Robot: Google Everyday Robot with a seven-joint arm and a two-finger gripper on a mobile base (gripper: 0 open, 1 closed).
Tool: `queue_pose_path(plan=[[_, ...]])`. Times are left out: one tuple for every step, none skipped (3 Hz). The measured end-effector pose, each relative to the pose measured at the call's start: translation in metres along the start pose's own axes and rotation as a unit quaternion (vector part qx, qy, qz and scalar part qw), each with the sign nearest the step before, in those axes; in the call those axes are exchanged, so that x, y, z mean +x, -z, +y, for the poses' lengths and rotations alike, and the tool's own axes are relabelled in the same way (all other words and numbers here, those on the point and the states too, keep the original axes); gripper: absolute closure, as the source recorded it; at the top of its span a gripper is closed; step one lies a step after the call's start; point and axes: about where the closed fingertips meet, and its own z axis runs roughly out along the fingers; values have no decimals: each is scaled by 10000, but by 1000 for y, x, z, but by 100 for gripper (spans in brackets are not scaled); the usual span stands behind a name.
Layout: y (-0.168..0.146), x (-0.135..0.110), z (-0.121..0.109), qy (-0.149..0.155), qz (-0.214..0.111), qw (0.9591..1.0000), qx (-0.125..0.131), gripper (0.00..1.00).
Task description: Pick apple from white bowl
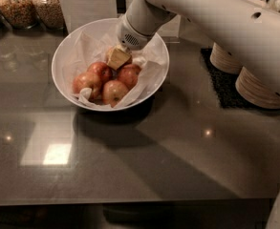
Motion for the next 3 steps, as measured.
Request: queue_pose_path(plan=[[1,-7,0,62,-133,9999,25,100],[37,-45,13,452,-532,9972,274,100],[97,-75,40,607,-804,9930,610,100]])
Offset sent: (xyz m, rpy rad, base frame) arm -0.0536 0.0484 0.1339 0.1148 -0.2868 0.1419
